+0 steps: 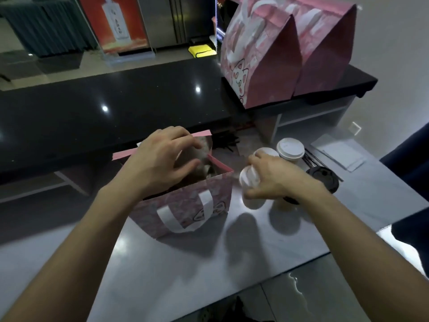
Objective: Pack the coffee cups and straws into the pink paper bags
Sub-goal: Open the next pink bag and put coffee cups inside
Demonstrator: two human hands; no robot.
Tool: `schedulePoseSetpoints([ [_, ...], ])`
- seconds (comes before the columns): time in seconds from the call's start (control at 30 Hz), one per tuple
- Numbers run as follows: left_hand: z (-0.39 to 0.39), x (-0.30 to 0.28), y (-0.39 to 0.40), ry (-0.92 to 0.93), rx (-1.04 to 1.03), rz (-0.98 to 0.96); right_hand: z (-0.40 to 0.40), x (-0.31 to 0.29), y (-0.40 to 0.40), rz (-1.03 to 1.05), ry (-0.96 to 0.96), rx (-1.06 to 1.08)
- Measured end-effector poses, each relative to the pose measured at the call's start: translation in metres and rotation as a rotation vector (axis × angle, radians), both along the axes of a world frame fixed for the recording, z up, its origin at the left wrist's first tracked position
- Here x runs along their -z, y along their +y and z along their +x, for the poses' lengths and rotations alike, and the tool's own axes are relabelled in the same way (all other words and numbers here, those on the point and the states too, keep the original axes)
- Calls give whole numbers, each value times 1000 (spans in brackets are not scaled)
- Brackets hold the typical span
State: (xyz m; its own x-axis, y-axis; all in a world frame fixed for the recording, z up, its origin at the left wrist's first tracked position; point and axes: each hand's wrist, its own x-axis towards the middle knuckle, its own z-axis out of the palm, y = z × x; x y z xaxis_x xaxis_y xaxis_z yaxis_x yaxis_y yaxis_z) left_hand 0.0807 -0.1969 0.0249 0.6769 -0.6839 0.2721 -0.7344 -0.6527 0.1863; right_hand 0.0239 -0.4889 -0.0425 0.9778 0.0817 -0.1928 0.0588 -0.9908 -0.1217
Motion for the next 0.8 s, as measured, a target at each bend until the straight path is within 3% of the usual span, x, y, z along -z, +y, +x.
schedulePoseSetpoints([
  [0.13, -6, -9, 42, 69, -101, -59, 14, -76, 6, 197, -394, 37],
  [0.2, -6, -8, 64, 166, -176, -5, 20, -107, 19, 390, -606, 21],
  [0.27, -4, -3, 82, 248, -231, 84, 23, -127, 39, 603, -678, -45],
  [0.33, 0, 5, 92, 199, -239, 164, 28, -136, 59, 684, -577, -105],
  [0.43, 6, 16, 100, 138, -233, 214, 37, -133, 83, 526, -362, -136],
  [0.53, 13, 26, 103, 139, -197, 227, 43, -121, 95, 327, -298, -162],
  [0.8, 21, 48, 104, 244, -159, 236, 69, -92, 115, 151, 11, -297],
])
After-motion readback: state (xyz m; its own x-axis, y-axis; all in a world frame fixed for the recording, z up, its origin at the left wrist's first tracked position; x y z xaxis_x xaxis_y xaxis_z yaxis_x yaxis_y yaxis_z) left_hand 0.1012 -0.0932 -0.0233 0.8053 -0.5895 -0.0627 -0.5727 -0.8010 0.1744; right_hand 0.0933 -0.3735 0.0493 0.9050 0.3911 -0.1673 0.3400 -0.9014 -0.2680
